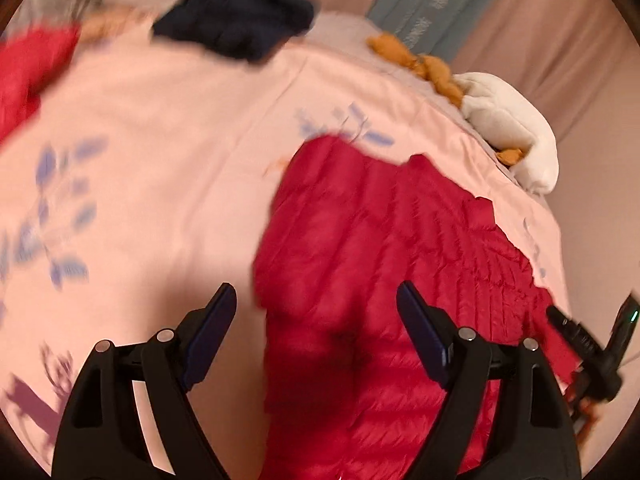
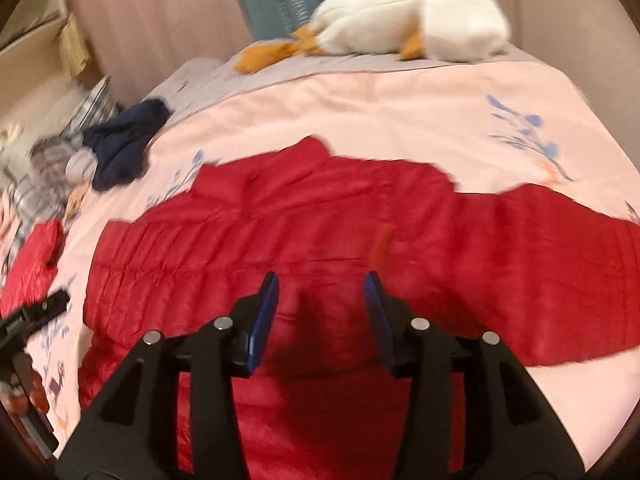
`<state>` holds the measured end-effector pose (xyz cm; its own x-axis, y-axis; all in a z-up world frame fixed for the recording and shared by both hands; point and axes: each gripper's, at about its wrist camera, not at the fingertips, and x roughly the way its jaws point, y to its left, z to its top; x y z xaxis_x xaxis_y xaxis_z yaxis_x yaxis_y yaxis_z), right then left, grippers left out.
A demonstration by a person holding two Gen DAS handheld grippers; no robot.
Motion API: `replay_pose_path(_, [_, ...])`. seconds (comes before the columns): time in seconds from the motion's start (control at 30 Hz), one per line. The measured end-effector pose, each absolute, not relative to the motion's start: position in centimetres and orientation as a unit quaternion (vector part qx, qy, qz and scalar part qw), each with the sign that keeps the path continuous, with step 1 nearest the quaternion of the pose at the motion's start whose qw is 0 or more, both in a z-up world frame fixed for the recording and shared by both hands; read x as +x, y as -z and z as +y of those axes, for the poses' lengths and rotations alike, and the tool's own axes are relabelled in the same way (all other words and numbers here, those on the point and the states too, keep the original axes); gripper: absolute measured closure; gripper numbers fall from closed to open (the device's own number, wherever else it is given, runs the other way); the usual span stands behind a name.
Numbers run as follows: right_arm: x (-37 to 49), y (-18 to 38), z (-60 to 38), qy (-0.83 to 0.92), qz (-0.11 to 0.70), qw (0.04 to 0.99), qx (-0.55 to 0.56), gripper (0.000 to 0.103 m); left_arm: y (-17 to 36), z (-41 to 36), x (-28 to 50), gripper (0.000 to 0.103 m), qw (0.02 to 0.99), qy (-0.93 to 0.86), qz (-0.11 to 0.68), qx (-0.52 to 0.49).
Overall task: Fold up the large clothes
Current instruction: 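Move the right tool over the jacket to the other sleeve cuff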
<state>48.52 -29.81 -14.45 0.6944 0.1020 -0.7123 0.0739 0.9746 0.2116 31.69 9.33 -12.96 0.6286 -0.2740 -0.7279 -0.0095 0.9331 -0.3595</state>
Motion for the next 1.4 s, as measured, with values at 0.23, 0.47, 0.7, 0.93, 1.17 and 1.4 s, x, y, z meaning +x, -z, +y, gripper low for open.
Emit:
replay_pose_path(0.23, [50.0, 19.5, -27.0, 0.006, 0.44, 0.897, 0.045, 0.057, 15.0, 1.5, 34.4, 0.02, 0.891, 0.074, 0.448, -0.021])
replay_pose_path(0.47, [49.5, 18.9, -27.6, 0.005, 0.443, 0.893, 0.08, 0.043, 17.6, 0.7, 35.6, 0.016, 0.873, 0.055, 0.484, 0.005])
replay_pose_path(0.7, [41.4, 14.4, -33.8, -0.01, 0.37, 0.911, 0.184, 0.016, 14.1, 1.6, 31.4, 0.009, 0.879, 0.074, 0.47, -0.037])
replay_pose_path(0.93, [30.1, 14.6, -47.2, 0.072, 0.326, 0.884, 0.327, 0.012, 11.9, 4.3, 23.1, 0.001, 0.889, 0.116, 0.432, -0.097])
replay_pose_path(1.17, [20.9, 18.1, -57.8, 0.153, 0.282, 0.833, 0.452, 0.011, 13.5, 8.3, 15.7, 0.001, 0.875, 0.105, 0.433, -0.187])
replay_pose_path(1.4, [19.2, 19.8, -61.9, 0.176, 0.245, 0.811, 0.501, 0.011, 13.2, 9.2, 13.0, 0.001, 0.868, 0.1, 0.448, -0.192])
